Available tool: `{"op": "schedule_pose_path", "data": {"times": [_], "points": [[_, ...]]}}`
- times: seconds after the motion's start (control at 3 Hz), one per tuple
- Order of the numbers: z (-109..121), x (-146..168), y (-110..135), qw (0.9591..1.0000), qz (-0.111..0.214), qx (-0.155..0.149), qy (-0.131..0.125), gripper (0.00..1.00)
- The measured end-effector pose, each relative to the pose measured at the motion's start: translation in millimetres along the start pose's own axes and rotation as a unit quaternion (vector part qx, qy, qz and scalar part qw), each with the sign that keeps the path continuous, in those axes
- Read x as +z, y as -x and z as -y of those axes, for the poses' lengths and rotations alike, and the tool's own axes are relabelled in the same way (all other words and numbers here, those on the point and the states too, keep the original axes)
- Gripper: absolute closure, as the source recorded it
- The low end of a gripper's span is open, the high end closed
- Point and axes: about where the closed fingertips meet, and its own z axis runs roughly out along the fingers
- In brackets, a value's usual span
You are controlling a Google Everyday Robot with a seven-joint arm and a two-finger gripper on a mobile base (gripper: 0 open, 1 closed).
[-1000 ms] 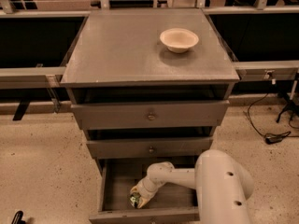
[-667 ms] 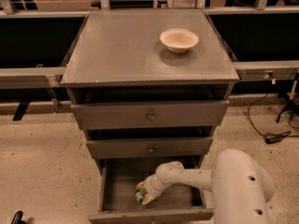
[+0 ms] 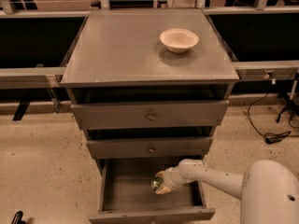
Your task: Pick green can from bottom drawer and place on counter
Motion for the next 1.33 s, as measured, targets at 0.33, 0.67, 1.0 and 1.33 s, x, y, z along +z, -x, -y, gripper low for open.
{"op": "schedule_pose_path", "data": {"times": [0.33,0.67,1.0,1.33], "points": [[23,-28,-10,0.9975,0.031,0.061,-0.02,1.0],[67,-58,-3,0.9973,0.047,0.051,-0.023,1.0],[93,-80,6,0.9987,0.034,0.025,-0.031,1.0],[93,-80,6,0.9987,0.034,0.025,-0.031,1.0]]}}
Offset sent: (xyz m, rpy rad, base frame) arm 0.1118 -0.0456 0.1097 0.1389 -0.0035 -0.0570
